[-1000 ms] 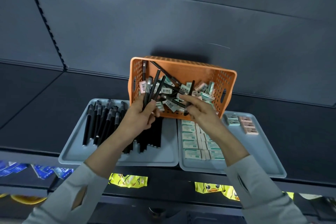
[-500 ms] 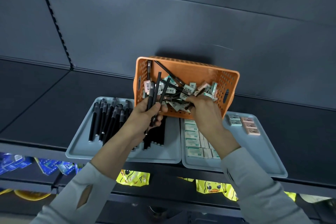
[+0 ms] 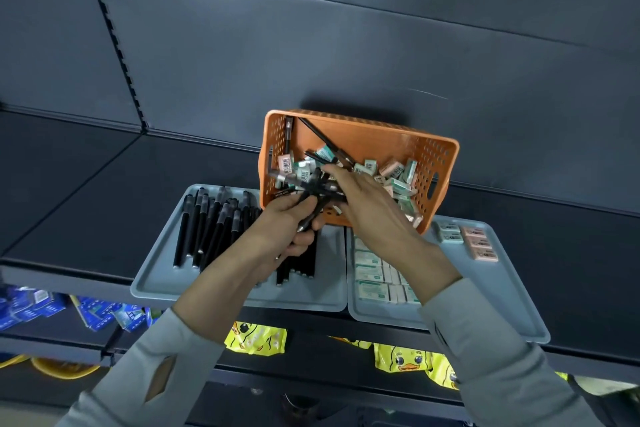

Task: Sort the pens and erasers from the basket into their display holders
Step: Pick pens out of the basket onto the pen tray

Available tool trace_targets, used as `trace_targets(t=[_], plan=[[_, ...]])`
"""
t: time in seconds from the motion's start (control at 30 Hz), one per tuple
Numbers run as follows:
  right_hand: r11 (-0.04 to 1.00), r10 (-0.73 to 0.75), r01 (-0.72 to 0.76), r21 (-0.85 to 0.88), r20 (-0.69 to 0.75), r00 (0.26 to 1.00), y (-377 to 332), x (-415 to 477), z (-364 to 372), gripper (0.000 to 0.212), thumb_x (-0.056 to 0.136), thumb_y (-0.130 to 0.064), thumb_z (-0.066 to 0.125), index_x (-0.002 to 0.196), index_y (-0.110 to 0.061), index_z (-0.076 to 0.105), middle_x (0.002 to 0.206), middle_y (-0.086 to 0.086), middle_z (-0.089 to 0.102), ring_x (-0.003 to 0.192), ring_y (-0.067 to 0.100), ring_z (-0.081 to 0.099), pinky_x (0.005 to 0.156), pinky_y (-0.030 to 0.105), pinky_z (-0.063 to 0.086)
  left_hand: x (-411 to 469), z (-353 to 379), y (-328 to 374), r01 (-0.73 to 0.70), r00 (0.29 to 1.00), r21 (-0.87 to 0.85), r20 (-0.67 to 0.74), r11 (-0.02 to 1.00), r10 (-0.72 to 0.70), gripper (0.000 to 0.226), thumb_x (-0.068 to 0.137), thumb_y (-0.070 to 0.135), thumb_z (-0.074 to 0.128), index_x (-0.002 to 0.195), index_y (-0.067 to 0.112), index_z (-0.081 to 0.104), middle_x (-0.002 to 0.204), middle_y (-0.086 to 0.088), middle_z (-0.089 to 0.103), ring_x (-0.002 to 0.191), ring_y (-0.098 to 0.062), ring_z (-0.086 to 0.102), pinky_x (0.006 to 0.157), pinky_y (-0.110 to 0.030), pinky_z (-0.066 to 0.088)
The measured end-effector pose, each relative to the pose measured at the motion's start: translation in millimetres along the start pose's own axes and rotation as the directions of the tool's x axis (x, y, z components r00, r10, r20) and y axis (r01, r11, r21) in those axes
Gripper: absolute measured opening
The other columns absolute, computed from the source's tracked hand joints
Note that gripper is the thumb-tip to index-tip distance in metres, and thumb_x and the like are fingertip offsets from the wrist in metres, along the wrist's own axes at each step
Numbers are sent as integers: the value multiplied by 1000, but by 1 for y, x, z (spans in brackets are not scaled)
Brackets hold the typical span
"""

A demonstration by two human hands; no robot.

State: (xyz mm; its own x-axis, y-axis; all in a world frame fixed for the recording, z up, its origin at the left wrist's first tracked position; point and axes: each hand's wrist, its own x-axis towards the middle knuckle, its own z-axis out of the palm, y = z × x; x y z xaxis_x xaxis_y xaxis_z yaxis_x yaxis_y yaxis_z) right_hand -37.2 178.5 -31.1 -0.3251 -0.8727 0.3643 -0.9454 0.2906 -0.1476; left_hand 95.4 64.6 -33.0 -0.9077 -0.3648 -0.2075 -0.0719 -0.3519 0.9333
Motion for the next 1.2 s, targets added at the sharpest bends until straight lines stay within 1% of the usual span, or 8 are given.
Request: trace_targets(t=[0.2,0.37,0.5,0.73,0.83,0.93,1.03,1.2], plan=[[960,-33,-10,-280,-149,988,4,-4,-2,53,68,10,63,118,-8,58,74,11,60,70,32,57,50,33,39,1,-3,2,110,993,-51,54,993,-108,25,104,15,39,119,1,53,68,-4,54,41,-5,32,29,-13,20],[921,105,-149,-359,-140,985,8,-4,-2,45,70,7,71,109,-10,58,64,5,51,58,25,47,45,29,29,9,-4,9,170,975,-410,-65,896,-214,32,105,24,34,120,2,53,101,-20,72,56,-15,60,33,-15,38],[935,284,-291,-202,-63,957,5,-5,-3,37,96,-17,57,130,-14,43,77,8,62,69,31,60,56,34,41,15,-4,1,19,979,-568,-157,823,-131,37,104,39,35,121,11,53,87,-11,71,44,-5,41,29,-13,25],[960,269,-273,63,67,961,-11,-3,-9,29,103,-35,44,124,-16,49,81,13,65,74,36,63,64,41,51,22,11,-7,-302,952,-422,-187,855,244,13,98,6,50,109,7,57,79,2,56,57,-3,39,44,-14,31],[931,298,-321,172,149,943,-14,0,-9,29,103,-40,41,116,-17,53,82,10,64,73,31,62,67,42,53,23,3,0,-325,943,-439,-81,837,323,52,70,-14,45,120,-1,55,98,-5,63,62,-5,44,55,-16,36],[898,317,-366,245,218,923,-15,4,-10,26,102,-40,42,112,-20,55,86,8,65,78,28,62,73,42,53,18,5,2,-379,918,-221,28,898,395,47,73,-12,55,119,2,53,101,-4,62,77,-6,60,84,-27,48],[925,294,-338,172,239,925,-19,5,-12,24,102,-37,44,115,-21,54,86,8,64,79,30,62,70,39,51,20,11,4,-396,915,-84,-118,914,386,33,83,17,69,115,14,63,107,-3,72,103,-18,66,101,-45,46],[925,228,-283,254,225,947,-20,-2,-11,41,98,-33,55,135,-29,38,69,-7,57,58,10,57,51,27,42,20,15,15,-405,837,-50,-422,913,348,35,96,40,54,81,10,64,79,-5,72,77,-24,71,77,-43,57]])
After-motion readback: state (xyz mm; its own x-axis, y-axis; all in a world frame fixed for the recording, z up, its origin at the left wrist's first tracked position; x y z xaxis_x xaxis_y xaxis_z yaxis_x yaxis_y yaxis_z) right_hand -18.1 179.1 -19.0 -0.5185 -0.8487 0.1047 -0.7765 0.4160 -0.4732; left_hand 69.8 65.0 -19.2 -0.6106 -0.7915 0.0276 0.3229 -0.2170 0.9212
